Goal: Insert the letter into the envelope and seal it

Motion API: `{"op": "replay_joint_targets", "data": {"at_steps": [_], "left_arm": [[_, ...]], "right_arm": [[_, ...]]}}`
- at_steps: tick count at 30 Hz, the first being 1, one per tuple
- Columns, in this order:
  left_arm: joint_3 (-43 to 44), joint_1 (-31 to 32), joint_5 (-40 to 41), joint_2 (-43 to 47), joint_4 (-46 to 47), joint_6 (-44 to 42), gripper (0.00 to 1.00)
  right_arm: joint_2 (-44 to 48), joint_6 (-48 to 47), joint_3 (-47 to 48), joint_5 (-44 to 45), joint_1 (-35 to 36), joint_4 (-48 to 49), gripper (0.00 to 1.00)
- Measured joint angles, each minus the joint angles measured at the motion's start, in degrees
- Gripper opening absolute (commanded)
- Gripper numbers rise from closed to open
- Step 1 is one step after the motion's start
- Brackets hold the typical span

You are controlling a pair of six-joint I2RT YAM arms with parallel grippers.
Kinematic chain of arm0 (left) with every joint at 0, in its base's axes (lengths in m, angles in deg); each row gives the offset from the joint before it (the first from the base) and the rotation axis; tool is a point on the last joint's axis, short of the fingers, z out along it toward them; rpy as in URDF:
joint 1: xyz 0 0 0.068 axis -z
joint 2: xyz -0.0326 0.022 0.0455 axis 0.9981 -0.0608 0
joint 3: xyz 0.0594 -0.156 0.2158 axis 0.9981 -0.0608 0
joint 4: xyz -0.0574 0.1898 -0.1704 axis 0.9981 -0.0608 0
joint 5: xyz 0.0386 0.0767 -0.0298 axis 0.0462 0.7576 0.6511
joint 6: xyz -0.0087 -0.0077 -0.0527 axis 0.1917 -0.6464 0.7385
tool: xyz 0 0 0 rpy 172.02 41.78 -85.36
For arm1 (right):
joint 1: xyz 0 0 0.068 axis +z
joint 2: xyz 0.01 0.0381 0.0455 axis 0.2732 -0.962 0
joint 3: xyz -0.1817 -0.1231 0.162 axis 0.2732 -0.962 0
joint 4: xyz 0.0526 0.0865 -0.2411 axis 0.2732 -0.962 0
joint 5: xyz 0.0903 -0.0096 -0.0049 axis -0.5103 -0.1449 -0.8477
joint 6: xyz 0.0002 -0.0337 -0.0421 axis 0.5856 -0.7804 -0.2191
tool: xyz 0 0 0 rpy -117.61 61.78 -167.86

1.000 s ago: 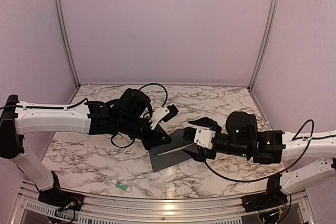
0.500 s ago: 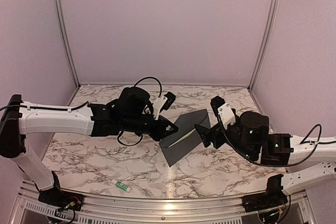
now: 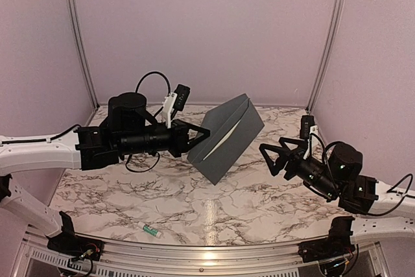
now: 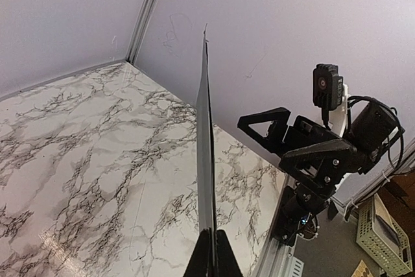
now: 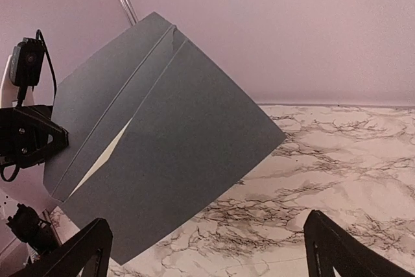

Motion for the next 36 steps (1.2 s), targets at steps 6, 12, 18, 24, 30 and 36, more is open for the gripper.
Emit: {"op": "replay_joint_targets", "data": {"at_steps": [6, 12, 18, 24, 30, 36], "left_arm": [[0.0, 0.0, -1.8, 2.3, 2.6, 2.1, 0.0], [0.1, -0.4, -4.4, 4.7, 5.4, 4.2, 0.0], [0.7, -1.3, -8.3, 5.1, 8.2, 7.2, 0.0], [0.6, -2.0, -11.8, 5.2, 11.6, 10.6, 0.0], [0.5, -2.9, -13.3, 5.5, 14.1, 12.5, 0.0], [-0.8, -3.7, -14.3, 5.5, 17.1, 14.3, 0.0]], "right_arm": [[0.5, 4.0, -2.6, -8.6, -0.4, 8.9, 0.96], [-1.4, 8.3, -2.8, -14.1, -0.4, 20.1, 0.91], [-4.6, 10.2, -2.7, -16.6, -0.4, 28.2, 0.87], [-10.5, 10.3, -1.3, -19.9, -0.4, 32.0, 0.87], [-12.5, 10.0, -0.7, -22.0, -0.4, 35.0, 0.68], [-16.1, 9.8, 1.5, -25.5, -0.5, 39.1, 0.38]]}}
